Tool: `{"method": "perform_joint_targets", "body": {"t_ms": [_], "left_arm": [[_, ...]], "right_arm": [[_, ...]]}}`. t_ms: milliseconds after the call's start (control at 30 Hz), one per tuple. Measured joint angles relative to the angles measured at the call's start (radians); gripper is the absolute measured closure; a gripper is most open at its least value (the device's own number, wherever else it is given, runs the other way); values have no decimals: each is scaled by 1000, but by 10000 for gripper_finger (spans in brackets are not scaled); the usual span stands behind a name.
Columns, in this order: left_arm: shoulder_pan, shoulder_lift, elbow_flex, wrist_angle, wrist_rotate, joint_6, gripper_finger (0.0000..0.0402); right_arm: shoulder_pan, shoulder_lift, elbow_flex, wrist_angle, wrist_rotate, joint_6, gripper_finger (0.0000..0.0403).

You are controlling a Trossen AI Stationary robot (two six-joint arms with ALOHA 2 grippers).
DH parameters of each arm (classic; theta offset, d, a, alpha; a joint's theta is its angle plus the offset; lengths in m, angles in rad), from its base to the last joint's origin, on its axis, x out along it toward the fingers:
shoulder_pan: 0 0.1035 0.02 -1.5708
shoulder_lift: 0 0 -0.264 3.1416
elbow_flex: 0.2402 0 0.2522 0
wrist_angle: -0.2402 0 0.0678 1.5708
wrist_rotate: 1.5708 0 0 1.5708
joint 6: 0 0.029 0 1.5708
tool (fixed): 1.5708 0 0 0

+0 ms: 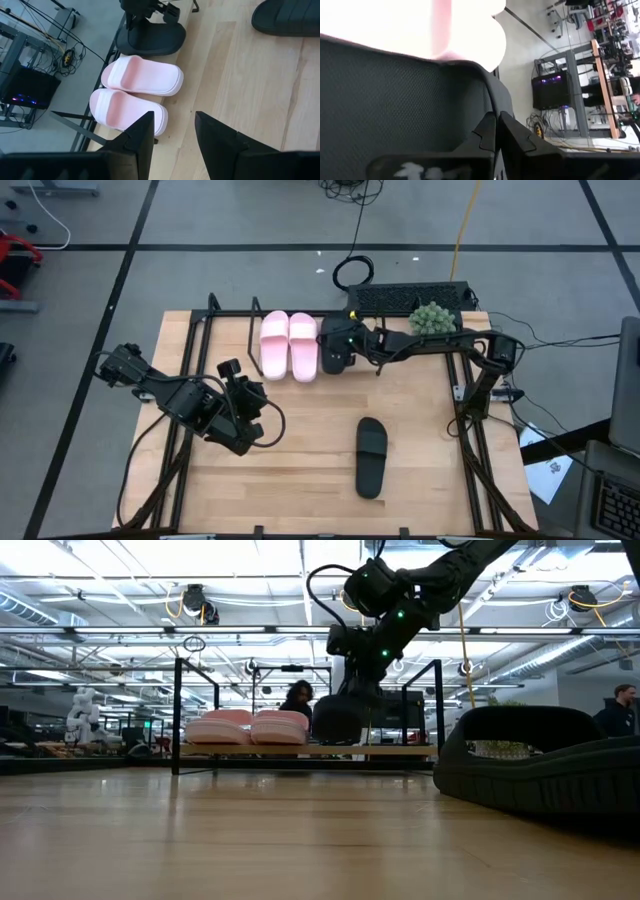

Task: Pick and place slides into the shelf
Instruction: Put the left black slipper on the shelf

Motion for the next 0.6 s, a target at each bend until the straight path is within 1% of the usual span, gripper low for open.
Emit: {"method": "perform_joint_targets", "body": {"t_ms": [200,300,600], "left_arm": [[0,0,0,0,0,0,256],[0,0,0,0,0,0,256],[0,0,0,0,0,2,256]], "right_arm": [[7,0,0,0,1,25,403],[8,0,0,0,-25,50,403],[8,0,0,0,-27,69,403]]}}
